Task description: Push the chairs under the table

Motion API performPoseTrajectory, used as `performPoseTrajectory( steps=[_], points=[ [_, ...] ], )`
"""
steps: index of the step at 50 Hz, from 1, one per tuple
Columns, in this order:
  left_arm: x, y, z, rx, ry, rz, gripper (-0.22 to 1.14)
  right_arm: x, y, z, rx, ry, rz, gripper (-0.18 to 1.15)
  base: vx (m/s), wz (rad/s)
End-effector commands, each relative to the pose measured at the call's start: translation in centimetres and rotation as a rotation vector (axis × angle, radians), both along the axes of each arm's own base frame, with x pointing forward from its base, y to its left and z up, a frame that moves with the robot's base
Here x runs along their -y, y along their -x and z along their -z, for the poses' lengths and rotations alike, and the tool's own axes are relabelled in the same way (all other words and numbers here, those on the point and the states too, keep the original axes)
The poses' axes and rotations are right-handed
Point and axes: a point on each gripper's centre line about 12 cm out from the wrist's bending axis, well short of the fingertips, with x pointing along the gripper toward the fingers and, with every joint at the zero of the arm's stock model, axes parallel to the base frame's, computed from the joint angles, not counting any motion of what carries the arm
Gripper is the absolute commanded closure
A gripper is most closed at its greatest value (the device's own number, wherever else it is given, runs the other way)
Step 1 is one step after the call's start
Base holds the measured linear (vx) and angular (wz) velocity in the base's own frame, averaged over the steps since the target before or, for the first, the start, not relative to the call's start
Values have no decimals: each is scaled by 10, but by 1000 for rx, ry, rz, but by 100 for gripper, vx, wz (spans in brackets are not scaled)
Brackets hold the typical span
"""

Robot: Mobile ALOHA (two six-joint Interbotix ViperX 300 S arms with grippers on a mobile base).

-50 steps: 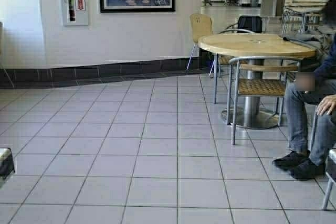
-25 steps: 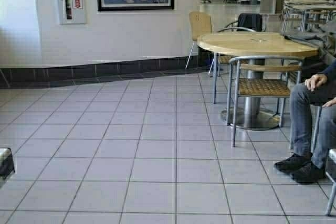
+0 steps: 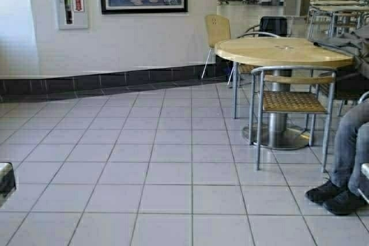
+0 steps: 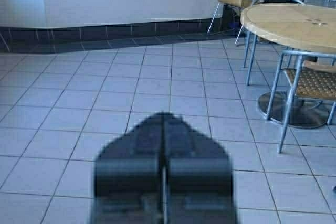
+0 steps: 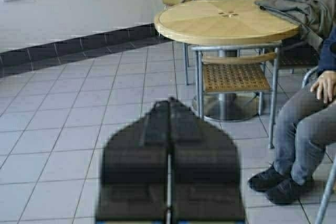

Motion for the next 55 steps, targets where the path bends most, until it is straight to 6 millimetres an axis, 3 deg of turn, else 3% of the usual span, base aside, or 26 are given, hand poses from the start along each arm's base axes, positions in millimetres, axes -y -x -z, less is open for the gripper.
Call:
performPoseTrajectory(
  steps=[1, 35, 55],
  points=[
    [0, -3, -2, 2, 2, 0, 89, 3, -2, -8, 23, -2, 14, 93, 30, 8],
    [0, -3, -5, 11, -15, 0, 89, 3, 9, -12, 55, -35, 13, 93, 39, 15],
    [0, 10, 3, 23, 0, 0, 89, 3, 10, 1, 25, -34, 12, 93, 36, 20]
  ],
)
